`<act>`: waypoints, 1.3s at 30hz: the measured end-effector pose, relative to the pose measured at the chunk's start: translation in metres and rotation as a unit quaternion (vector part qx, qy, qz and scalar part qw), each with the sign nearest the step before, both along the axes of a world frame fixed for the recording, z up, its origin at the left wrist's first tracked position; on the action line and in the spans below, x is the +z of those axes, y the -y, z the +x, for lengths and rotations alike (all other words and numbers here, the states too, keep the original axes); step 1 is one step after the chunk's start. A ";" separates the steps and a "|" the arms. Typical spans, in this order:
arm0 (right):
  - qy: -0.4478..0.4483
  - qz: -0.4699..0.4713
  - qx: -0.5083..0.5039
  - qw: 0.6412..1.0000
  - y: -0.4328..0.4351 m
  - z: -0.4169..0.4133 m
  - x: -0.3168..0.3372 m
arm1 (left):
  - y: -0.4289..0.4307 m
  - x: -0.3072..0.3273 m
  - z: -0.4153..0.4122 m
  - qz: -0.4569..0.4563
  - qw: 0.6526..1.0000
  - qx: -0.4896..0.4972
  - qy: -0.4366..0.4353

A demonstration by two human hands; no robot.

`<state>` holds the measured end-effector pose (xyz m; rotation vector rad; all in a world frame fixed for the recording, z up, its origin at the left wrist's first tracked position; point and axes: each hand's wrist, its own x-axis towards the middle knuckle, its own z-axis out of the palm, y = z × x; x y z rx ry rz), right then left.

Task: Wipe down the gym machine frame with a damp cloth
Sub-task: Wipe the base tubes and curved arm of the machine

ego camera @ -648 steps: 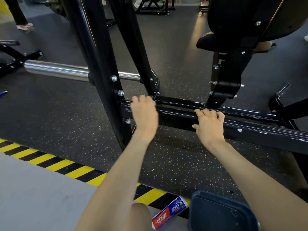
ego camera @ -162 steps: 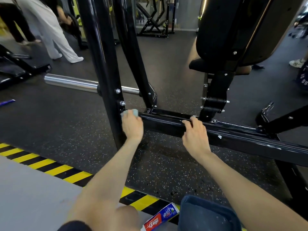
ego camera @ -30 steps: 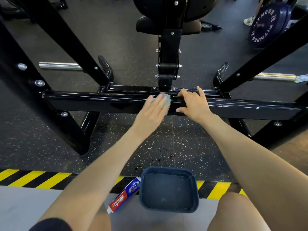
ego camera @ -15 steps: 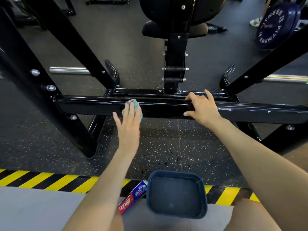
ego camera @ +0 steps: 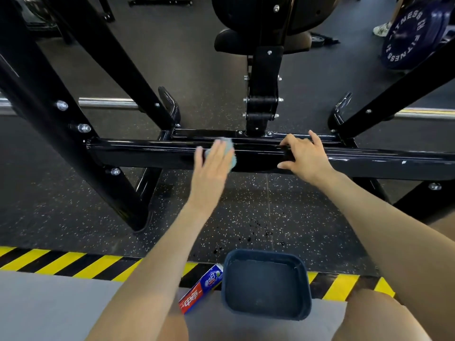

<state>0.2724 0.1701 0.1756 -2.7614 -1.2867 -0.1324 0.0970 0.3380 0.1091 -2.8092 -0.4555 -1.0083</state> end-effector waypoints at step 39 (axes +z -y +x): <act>0.073 0.190 -0.196 0.959 0.146 0.026 -0.033 | 0.197 -0.003 0.140 0.046 0.986 -0.155 -0.050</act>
